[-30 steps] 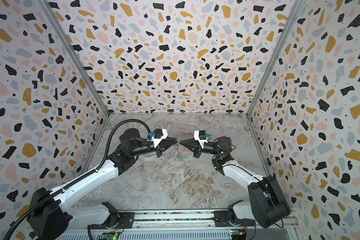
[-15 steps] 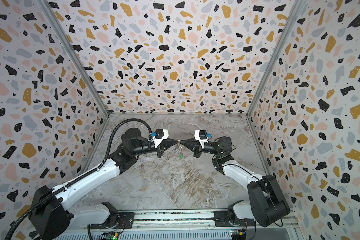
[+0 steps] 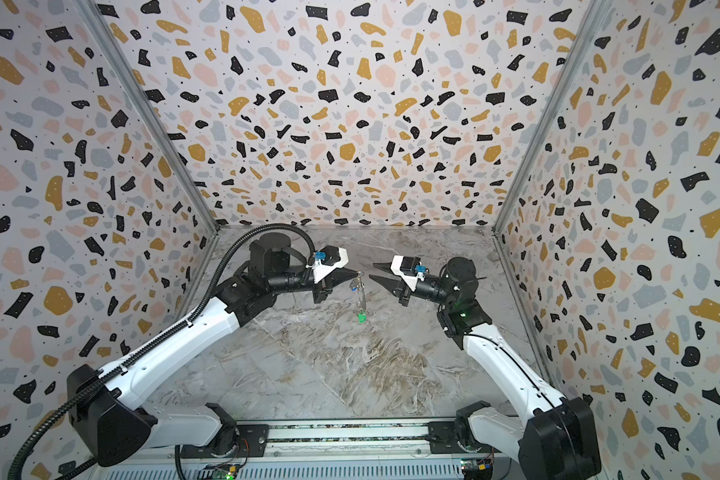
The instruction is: Remove the keys from the keyring
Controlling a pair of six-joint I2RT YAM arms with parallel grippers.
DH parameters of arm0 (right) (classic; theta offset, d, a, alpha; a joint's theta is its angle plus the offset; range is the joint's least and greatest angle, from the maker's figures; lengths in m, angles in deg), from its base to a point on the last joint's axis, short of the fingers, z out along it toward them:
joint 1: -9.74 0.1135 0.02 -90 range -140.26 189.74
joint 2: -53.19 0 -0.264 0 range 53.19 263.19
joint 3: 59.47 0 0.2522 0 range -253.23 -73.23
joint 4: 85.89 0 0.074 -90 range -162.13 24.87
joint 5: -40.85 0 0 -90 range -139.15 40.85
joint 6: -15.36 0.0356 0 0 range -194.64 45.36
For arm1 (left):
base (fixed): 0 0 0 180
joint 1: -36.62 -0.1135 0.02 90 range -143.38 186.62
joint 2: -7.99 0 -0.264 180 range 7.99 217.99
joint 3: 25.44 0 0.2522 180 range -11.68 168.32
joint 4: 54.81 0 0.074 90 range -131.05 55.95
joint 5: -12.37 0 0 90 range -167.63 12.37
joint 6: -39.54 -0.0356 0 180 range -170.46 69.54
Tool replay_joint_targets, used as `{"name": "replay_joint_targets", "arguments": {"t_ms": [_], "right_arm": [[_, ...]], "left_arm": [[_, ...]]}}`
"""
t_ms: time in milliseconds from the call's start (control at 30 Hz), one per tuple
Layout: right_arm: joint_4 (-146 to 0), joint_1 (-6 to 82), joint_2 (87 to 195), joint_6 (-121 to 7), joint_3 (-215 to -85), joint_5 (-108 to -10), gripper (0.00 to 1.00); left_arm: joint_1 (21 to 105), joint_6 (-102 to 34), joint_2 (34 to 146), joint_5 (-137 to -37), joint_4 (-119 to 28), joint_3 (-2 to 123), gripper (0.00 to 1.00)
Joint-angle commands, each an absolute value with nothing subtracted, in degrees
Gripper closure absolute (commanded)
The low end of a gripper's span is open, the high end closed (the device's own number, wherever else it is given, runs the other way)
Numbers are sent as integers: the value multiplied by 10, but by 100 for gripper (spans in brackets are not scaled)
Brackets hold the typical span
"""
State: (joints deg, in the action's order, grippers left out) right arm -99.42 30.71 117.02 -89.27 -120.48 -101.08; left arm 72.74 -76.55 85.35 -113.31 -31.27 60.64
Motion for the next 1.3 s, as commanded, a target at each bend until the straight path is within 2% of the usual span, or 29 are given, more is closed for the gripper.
{"name": "replay_joint_targets", "arguments": {"t_ms": [0, 233, 800, 1067, 1267], "right_arm": [[-883, 310, 1160, -960, -1229, -999, 72], [-775, 341, 1188, -1013, -1281, -989, 78], [-802, 356, 1222, -970, -1270, -1028, 79], [-824, 358, 1232, -953, -1265, -1032, 90], [-828, 359, 1239, -951, -1264, -1035, 91]], "left_arm": [[732, -837, 866, -1103, -204, 647, 100], [745, -891, 901, -1074, -103, 723, 100], [755, -896, 907, -1063, -99, 723, 100], [756, -901, 908, -1068, -98, 720, 100], [756, -901, 906, -1071, -102, 719, 100]]}}
